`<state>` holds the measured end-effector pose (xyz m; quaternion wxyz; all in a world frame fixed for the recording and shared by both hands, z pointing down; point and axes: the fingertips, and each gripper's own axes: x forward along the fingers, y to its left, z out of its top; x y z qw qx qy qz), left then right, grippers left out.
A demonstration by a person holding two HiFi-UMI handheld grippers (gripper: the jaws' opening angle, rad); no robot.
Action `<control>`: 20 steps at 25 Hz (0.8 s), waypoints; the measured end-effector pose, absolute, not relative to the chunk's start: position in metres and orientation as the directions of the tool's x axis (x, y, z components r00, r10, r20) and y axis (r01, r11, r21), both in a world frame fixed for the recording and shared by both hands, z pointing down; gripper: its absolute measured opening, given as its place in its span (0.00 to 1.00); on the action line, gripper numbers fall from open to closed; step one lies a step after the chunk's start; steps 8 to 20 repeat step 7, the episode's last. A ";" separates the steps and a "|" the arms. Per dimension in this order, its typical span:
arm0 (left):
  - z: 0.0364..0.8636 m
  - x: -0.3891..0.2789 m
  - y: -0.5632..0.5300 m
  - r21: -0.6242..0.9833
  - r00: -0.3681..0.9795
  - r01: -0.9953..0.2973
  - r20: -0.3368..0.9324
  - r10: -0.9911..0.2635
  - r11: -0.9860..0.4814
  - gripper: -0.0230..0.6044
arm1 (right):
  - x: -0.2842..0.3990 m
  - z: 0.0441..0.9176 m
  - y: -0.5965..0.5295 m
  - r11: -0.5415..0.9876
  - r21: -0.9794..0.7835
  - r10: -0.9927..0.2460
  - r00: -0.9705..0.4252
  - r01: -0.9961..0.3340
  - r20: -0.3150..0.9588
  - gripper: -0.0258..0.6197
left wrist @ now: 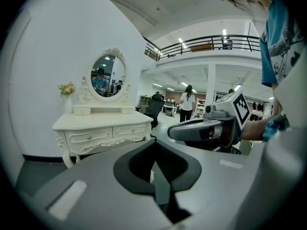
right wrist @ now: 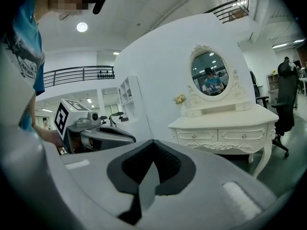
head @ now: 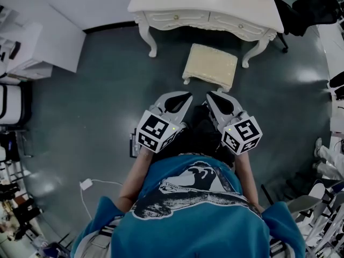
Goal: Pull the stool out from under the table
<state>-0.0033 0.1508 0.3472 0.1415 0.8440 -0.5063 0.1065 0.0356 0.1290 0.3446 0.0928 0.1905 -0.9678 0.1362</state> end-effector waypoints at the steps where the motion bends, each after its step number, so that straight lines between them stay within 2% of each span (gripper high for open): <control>1: 0.348 -0.003 0.151 0.130 0.465 -0.884 0.324 -0.824 -0.448 0.06 | 0.036 0.345 0.129 0.891 -0.228 -0.343 -0.910 -0.394 0.233 0.04; 20: 0.352 -0.001 0.154 0.122 0.470 -0.881 0.326 -0.820 -0.457 0.06 | 0.035 0.352 0.133 0.892 -0.223 -0.340 -0.909 -0.393 0.242 0.04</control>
